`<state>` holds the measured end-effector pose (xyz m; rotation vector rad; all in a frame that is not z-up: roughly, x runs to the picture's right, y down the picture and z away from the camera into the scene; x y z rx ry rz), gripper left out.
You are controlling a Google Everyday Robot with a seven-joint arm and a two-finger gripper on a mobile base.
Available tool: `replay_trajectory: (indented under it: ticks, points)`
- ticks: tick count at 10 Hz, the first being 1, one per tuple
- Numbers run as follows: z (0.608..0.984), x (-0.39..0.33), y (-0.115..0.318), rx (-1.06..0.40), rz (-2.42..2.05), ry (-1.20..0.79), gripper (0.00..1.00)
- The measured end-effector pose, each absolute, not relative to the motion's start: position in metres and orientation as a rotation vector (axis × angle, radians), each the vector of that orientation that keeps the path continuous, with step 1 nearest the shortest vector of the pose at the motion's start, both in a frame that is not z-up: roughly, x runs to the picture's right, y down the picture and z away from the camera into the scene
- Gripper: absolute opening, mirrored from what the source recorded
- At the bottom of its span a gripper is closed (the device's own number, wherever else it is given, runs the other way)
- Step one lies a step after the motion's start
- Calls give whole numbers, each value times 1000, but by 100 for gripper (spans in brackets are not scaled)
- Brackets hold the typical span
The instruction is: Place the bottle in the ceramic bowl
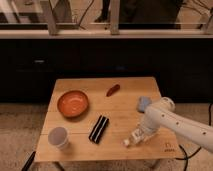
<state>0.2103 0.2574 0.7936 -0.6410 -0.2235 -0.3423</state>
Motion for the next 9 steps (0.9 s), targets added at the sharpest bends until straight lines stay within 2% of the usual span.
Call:
replay_trajectory:
  ticks: [1,2,9]
  points:
    - [793,209,252,-641,-346,-221,3]
    - [791,204,241,-637,-356,-220,0]
    - [786,145,193,-625,-443,-220,0]
